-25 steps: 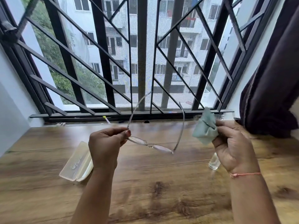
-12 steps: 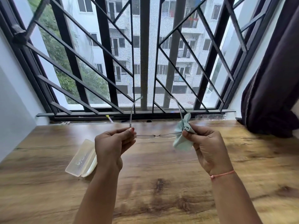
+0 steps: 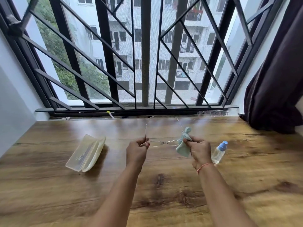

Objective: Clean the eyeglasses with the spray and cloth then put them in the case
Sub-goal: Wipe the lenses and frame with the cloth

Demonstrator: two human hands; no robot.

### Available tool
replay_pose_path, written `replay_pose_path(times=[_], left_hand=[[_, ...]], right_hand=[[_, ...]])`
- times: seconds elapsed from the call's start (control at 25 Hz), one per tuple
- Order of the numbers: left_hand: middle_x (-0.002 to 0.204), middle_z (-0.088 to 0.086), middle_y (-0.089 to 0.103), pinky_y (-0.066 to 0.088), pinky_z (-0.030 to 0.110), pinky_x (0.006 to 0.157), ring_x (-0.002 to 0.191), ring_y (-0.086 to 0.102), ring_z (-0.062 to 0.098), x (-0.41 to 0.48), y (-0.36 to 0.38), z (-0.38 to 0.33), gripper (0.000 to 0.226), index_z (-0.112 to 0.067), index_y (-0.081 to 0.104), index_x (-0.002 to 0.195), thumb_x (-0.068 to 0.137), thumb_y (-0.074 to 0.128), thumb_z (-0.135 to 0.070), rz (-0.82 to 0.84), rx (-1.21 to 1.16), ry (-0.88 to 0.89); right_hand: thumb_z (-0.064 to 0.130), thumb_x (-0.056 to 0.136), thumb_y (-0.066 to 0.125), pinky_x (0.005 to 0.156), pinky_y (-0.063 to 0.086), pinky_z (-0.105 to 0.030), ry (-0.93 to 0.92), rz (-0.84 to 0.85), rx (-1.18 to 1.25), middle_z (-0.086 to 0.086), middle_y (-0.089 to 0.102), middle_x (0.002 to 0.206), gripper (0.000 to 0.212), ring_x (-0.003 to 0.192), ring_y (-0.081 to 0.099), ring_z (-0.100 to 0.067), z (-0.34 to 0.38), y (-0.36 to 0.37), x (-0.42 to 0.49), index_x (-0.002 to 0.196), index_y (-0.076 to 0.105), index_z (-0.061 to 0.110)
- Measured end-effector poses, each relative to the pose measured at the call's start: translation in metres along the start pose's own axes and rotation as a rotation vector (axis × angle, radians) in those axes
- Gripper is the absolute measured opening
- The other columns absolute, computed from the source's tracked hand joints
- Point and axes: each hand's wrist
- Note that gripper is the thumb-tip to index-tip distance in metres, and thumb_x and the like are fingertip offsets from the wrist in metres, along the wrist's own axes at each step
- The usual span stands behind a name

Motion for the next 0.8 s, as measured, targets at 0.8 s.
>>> replay_pose_path(times=[0.8], left_hand=[[0.153, 0.008, 0.021, 0.007, 0.024, 0.113, 0.144, 0.004, 0.02, 0.041, 0.027, 0.061, 0.068, -0.007, 0.027, 0.142, 0.08, 0.046, 0.012, 0.154, 0.236, -0.052]], right_hand=[[-0.012, 0.074, 0.065, 0.073, 0.051, -0.036, 0.144, -0.021, -0.011, 0.001, 0.068, 0.058, 0.023, 0.067, 0.059, -0.02, -0.065, 0.006, 0.057, 0.097, 0.065, -0.013]])
Point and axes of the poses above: each hand's wrist, its own x-axis towards the middle knuckle, its own y-axis out of the palm, z = x × y
